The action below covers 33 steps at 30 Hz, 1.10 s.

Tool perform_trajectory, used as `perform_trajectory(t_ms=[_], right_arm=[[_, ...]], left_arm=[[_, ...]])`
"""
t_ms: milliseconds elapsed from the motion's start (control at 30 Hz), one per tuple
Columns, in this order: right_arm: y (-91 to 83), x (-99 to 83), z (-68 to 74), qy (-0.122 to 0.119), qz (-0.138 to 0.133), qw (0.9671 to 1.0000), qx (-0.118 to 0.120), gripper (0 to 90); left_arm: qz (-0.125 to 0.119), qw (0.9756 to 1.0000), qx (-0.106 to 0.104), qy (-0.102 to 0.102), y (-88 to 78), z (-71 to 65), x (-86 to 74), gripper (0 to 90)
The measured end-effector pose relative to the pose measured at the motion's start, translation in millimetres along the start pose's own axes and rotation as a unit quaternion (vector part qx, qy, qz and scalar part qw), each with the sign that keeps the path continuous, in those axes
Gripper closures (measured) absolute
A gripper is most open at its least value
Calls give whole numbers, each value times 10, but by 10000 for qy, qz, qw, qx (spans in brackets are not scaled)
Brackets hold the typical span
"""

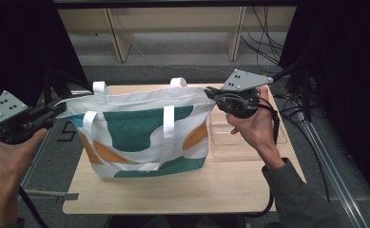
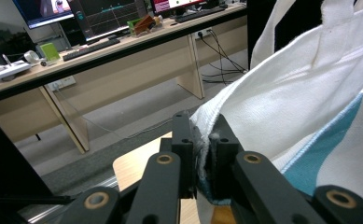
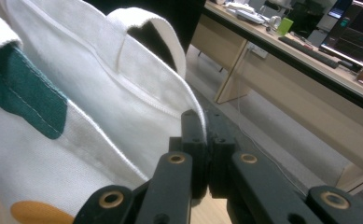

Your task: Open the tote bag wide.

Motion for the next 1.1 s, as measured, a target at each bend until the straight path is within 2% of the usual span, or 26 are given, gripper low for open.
perform_trajectory(t_ms=[133, 200, 400, 600, 733, 900, 967, 1000, 1100], right_arm=[[59, -6, -12, 4, 8, 10000, -27, 887], [106, -36, -11, -1, 91, 10000, 1, 887], [153, -111, 5, -10, 121, 9999, -38, 886], [189, -288, 29, 5, 250, 9997, -23, 886], [208, -378, 38, 40, 342, 9994, -10, 886], [257, -505, 57, 101, 413, 9991, 8, 885], [270, -541, 53, 55, 431, 9991, -9, 885], [283, -586, 87, 142, 505, 9986, 31, 884], [304, -622, 92, 27, 532, 9986, 12, 885]], left_arm=[[104, 9999, -9, 1, 36, 12, -57, 833], [160, 9998, -71, -128, 67, 19, -139, 833], [228, 9995, -133, -179, 125, 1, -272, 831], [336, 9988, -281, -221, 200, -57, -426, 829], [532, 9978, -361, -184, 262, -117, -564, 828], [634, 9965, -484, -259, 326, -161, -718, 828], [683, 9960, -525, -250, 344, -175, -780, 827], [735, 9955, -535, -262, 349, -181, -811, 826], [826, 9945, -565, -295, 377, -193, -901, 826]])
Point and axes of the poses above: each handheld gripper's, and its own axes: y roughly forward along the jaws, x roughly out of its top, z roughly to its left, the point moved 6 cm from there along y, roughly forward along the jaws, and after that the axes turned 2 degrees about y, right-handed, at the moved point
